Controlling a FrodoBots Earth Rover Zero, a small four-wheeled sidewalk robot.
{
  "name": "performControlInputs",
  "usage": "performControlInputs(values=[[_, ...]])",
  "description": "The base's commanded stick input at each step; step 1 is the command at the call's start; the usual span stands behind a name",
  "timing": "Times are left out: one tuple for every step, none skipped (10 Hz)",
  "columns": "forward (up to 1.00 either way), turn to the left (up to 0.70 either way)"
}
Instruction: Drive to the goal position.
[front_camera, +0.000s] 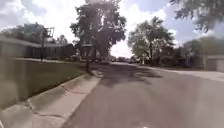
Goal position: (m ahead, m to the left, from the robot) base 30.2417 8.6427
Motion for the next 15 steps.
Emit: performControlInputs(values=[[1.00,-0.38],[1.00,0.00],[1.00,0.00],[1.00,0.00],[1.00,0.00],[1.00,0.00],[1.00,0.00],[1.00,0.00],[1.00,0.00],[1.00,0.00],[1.00,0.00],[1.00,0.00],[1.00,0.00],[1.00,0.00],[1.00,0.00]])
